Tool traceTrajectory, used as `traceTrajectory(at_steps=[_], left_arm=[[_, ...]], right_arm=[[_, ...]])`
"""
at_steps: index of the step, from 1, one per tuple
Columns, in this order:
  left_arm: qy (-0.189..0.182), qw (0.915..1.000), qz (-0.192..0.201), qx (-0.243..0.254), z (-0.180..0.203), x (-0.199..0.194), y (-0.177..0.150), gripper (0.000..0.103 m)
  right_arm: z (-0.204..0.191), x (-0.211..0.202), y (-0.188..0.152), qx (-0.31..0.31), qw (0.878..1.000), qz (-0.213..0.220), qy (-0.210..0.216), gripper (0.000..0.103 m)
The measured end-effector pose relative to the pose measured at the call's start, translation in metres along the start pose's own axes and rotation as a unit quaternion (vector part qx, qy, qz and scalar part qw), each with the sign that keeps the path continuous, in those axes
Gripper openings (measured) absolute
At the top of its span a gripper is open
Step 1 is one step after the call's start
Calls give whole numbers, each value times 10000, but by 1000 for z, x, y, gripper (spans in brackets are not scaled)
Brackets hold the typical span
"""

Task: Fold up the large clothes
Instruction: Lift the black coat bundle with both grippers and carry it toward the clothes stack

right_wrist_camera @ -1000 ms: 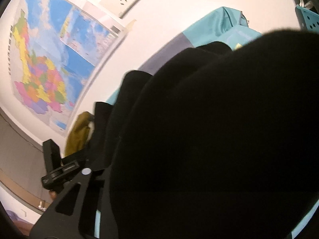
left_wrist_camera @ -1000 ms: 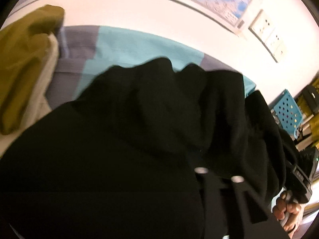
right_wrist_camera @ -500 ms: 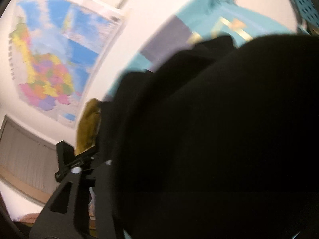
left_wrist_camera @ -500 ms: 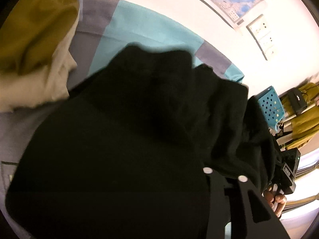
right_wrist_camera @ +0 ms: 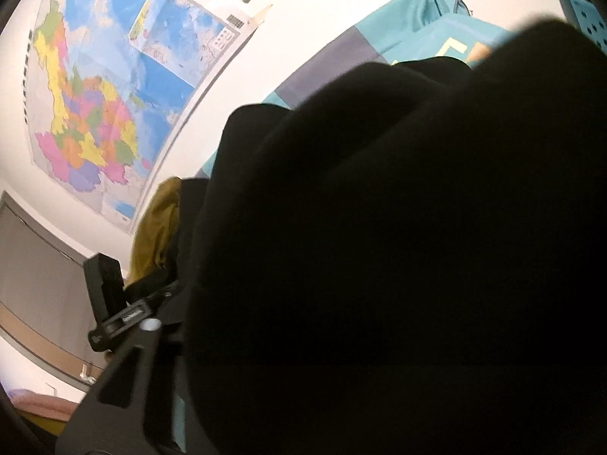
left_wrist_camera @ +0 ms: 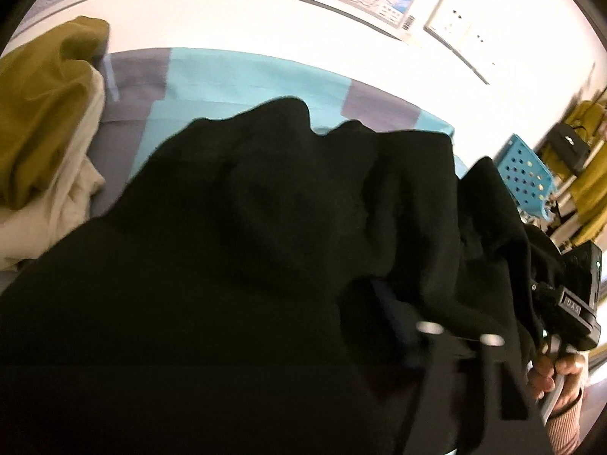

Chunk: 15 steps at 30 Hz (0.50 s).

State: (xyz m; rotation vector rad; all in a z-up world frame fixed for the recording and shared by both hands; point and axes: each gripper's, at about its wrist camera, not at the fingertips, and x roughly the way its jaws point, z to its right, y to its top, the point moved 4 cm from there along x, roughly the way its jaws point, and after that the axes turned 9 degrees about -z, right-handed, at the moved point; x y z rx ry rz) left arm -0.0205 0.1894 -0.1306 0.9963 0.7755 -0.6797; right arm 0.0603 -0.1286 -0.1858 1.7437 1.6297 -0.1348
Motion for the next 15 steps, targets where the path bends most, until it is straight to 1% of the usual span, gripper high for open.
traceTrajectory(at_steps=[1, 2, 3, 4, 8, 10, 12, 15], left_arm=[[93, 9999, 104, 19, 0, -5, 2, 39], [174, 9997, 142, 39, 0, -9, 2, 30], [197, 9997, 157, 24, -5, -14, 3, 26], [208, 9996, 173, -21, -7, -18, 5, 19], [-44, 9998, 188, -87, -6, -34, 17, 15], [-146, 9996, 224, -79, -6, -44, 22, 15], [-329, 9991, 274, -81, -6, -56, 33, 14], [-383, 9984, 414, -19, -10, -77, 43, 14]], right_arm=[[0, -5, -2, 28, 10000, 19, 92, 28], [-3, -8, -1, 30, 9999, 53, 142, 26], [-7, -12, 0, 26, 9997, 103, 232, 26], [-12, -16, 1, 4, 9994, 142, 319, 25], [-36, -36, 9, -136, 9975, 361, 584, 24], [-52, -46, 14, -265, 9964, 459, 660, 24], [-67, -53, 18, -359, 9954, 513, 731, 23], [-90, -59, 25, -536, 9939, 560, 779, 23]])
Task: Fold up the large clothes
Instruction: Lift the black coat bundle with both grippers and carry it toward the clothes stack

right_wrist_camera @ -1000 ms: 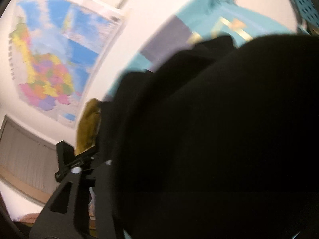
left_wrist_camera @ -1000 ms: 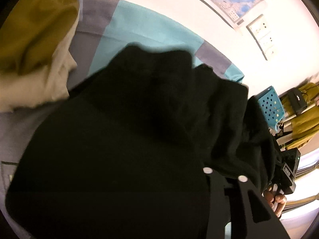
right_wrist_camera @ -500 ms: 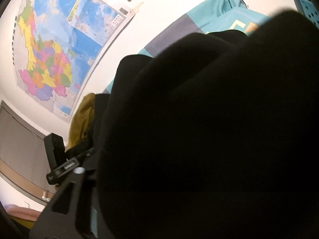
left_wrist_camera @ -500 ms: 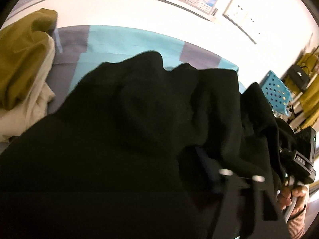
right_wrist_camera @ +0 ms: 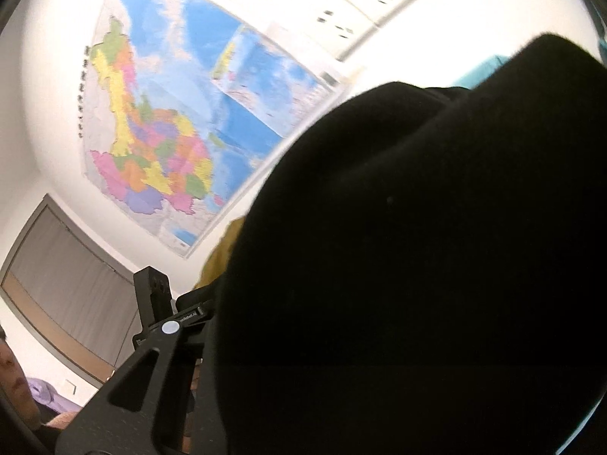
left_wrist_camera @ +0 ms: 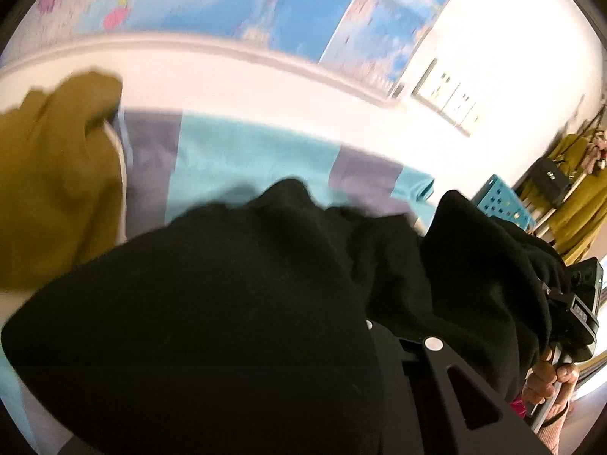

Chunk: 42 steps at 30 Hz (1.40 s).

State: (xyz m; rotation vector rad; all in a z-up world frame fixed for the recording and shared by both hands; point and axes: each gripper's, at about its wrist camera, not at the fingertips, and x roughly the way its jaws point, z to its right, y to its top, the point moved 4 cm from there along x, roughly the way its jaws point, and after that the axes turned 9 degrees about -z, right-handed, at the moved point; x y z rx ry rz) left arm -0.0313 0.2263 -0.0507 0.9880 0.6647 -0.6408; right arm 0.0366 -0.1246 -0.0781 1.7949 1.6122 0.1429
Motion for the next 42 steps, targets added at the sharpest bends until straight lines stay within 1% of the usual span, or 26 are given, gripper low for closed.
traceTrajectory(at_steps=[2, 3, 5, 9, 11, 13, 16, 19, 20, 22, 25, 28, 30, 31, 35, 36, 38, 39, 40, 41, 42], left_arm=[[5, 9999, 118, 65, 0, -16, 11, 14], [9, 9998, 163, 74, 0, -20, 13, 14], [78, 9993, 319, 152, -2, -34, 20, 14], [201, 9980, 579, 141, -14, -63, 39, 14], [331, 9963, 776, 145, -20, -84, 50, 13], [498, 9937, 985, 180, -25, -102, 64, 13], [723, 9879, 1363, 154, -41, -139, 84, 13], [1051, 9783, 1787, 40, -66, -182, 103, 14], [1127, 9759, 1868, 6, -76, -193, 108, 14], [1296, 9706, 2019, -176, -97, -214, 117, 13], [1629, 9591, 2260, -495, -137, -246, 132, 13], [2023, 9461, 2417, -737, -175, -269, 143, 13], [2284, 9367, 2494, -908, -205, -281, 152, 13], [2421, 9312, 2525, -1022, -224, -286, 156, 13], [2801, 9146, 2593, -1332, -283, -298, 162, 13], [2925, 9092, 2602, -1415, -301, -299, 162, 13], [3002, 9010, 2676, -1625, -332, -298, 157, 13], [3084, 8983, 2637, -1685, -351, -292, 153, 13], [3125, 8964, 2594, -1778, -366, -287, 148, 13], [3182, 8951, 2444, -1946, -389, -274, 138, 13], [3262, 8951, 2222, -2075, -411, -259, 128, 13]], right_arm=[[-12, 0, 7, -102, 9999, 26, 69, 23], [-20, 1, 12, -152, 9997, 44, 168, 23], [-36, 3, 19, -298, 9992, 79, 253, 23], [-73, 18, 41, -656, 9969, 108, 432, 23], [-86, 24, 50, -817, 9952, 109, 519, 23], [-108, 35, 61, -1016, 9928, 95, 629, 23], [-143, 63, 79, -1313, 9877, 111, 839, 23], [-180, 95, 94, -1580, 9815, 99, 1079, 23], [-196, 108, 98, -1718, 9780, 75, 1179, 23], [-217, 130, 105, -1845, 9739, 45, 1321, 23], [-254, 176, 115, -2032, 9666, -60, 1562, 23], [-285, 214, 104, -2189, 9597, -140, 1755, 23], [-304, 251, 99, -2306, 9559, -201, 1807, 23], [-300, 242, 89, -2298, 9548, -250, 1867, 23], [-311, 303, 74, -2262, 9538, -462, 1920, 23], [-311, 320, 67, -2211, 9536, -555, 1967, 23], [-306, 349, 51, -2176, 9547, -694, 1907, 23], [-300, 368, 40, -2090, 9558, -828, 1893, 23], [-291, 379, 28, -1973, 9556, -1055, 1917, 23], [-279, 397, 11, -1862, 9551, -1325, 1883, 23], [-271, 408, 0, -1812, 9554, -1500, 1784, 23]])
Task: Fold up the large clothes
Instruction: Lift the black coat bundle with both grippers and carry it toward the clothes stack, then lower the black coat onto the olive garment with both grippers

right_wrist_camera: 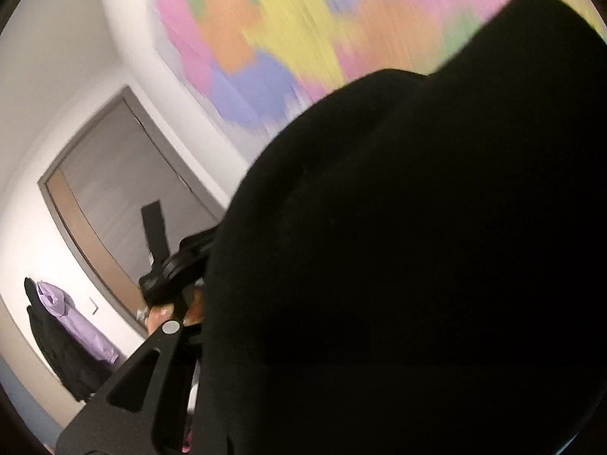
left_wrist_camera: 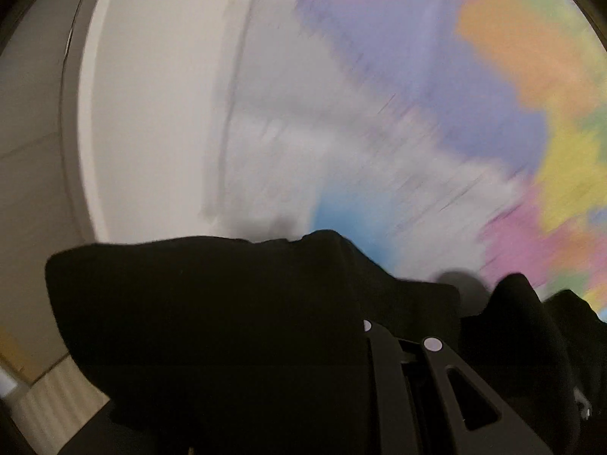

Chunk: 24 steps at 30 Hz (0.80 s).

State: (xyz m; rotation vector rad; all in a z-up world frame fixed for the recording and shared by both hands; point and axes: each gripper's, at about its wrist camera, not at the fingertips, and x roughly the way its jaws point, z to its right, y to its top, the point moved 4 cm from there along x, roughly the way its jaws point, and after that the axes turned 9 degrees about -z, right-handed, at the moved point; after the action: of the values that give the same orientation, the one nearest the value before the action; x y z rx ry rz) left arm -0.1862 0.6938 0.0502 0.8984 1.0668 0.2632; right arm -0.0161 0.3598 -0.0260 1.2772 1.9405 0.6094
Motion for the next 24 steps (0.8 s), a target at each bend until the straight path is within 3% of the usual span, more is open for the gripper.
traceTrajectory(at_steps=[2, 4, 7, 11, 13, 14, 15, 18, 19, 21, 22, 24], left_arm=[[137, 9989, -408, -192, -23, 35, -22, 13], [192, 9954, -817, -464, -45, 63, -48, 14], [170, 9946, -824, -604, -63, 74, -68, 21], [75, 9944, -825, -652, -74, 68, -65, 25], [146, 9939, -920, -586, -77, 67, -65, 29], [200, 9937, -955, -555, -78, 65, -64, 37], [292, 9936, -965, -512, -76, 63, -64, 43], [353, 9963, -749, -243, -71, 46, -65, 49], [396, 9965, -701, -209, -71, 40, -66, 54], [424, 9971, -612, -163, -73, 24, -67, 58], [442, 9973, -569, -159, -76, 19, -66, 60], [504, 9976, -474, -85, -79, 5, -67, 68]], right_arm=[[22, 26, -33, 198, 9981, -552, -163, 26], [35, 29, -51, 369, 9961, -759, -237, 30], [38, 14, -58, 561, 9955, -757, -61, 38], [30, -19, -63, 524, 9960, -707, -125, 67], [29, -44, -70, 471, 9963, -658, -282, 68], [31, -61, -75, 437, 9961, -623, -447, 68], [28, -40, -55, 412, 9957, -570, -601, 68], [34, -72, -59, 315, 9942, -280, -994, 70], [34, -51, -44, 298, 9934, -184, -1091, 70], [35, -49, -42, 274, 9930, -124, -1145, 68], [28, -46, -47, 244, 9928, -167, -1157, 62], [29, -82, -45, 124, 9941, -231, -1052, 44]])
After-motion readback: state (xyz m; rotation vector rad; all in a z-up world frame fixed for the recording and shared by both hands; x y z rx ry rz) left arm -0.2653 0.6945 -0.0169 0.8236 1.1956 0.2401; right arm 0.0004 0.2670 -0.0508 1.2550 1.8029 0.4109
